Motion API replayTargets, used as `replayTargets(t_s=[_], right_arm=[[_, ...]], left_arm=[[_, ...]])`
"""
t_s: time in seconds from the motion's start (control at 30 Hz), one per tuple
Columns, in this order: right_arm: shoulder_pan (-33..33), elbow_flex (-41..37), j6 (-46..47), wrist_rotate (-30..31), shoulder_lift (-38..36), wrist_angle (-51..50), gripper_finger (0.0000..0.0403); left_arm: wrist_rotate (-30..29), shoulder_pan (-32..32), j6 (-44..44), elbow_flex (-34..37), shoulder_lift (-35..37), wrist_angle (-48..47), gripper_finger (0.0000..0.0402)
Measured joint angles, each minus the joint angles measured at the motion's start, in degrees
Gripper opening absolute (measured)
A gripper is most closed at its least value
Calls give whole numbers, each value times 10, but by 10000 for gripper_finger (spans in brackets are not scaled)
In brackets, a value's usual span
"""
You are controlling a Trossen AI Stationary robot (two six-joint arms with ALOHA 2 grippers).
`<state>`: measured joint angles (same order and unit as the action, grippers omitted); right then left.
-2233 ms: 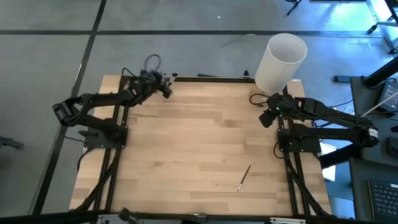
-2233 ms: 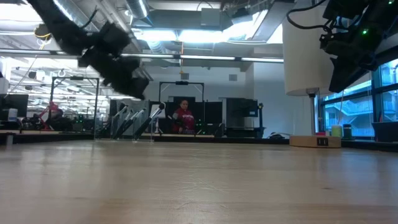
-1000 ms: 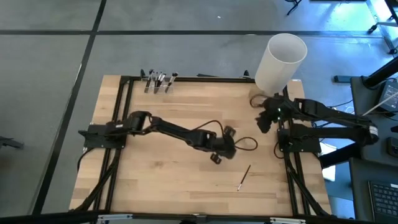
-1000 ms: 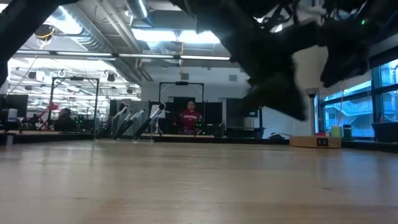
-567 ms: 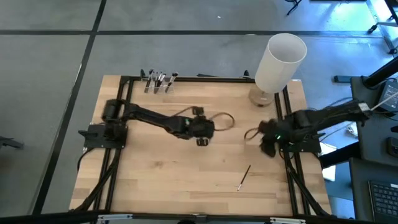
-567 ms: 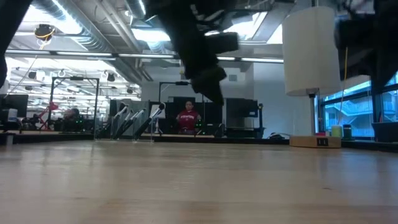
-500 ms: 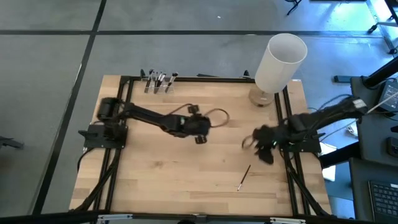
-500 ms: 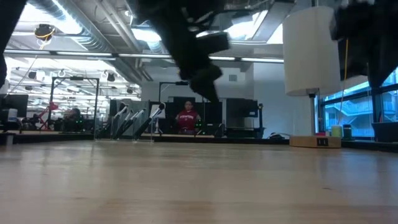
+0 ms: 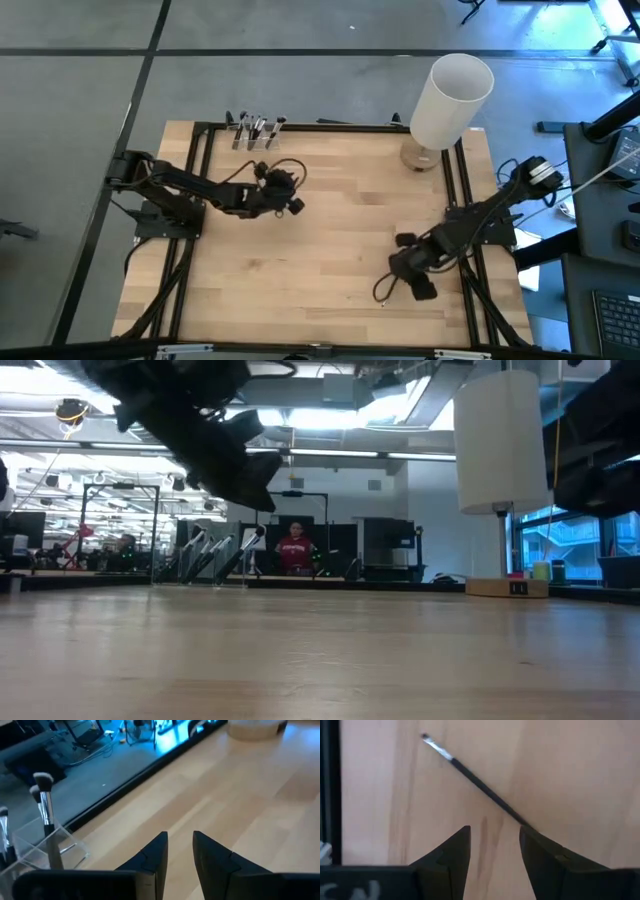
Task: Put items in baskets/containers
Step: Put the black eyeshadow brush into the transparent organizer
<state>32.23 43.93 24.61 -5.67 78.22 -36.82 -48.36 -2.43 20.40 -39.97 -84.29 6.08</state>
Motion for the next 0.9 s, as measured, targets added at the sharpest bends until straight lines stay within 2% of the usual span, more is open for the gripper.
replayTargets(t_s=[0.17, 0.4, 0.6, 0.73, 0.9], right_arm=[[10, 29, -108, 1, 55, 2, 168], [10, 33, -220, 1, 99, 54, 167], [10, 33, -271, 1, 136, 74, 163], [10, 35, -277, 2, 161, 76, 133], [10, 35, -267, 33, 185, 76, 64]], left_arm=[[23, 4, -1, 50, 16, 91, 87], [31, 4, -5, 59, 9, 97, 79], [31, 0, -5, 59, 9, 95, 77], [31, -2, -5, 59, 9, 92, 78], [31, -9, -6, 59, 9, 92, 75]])
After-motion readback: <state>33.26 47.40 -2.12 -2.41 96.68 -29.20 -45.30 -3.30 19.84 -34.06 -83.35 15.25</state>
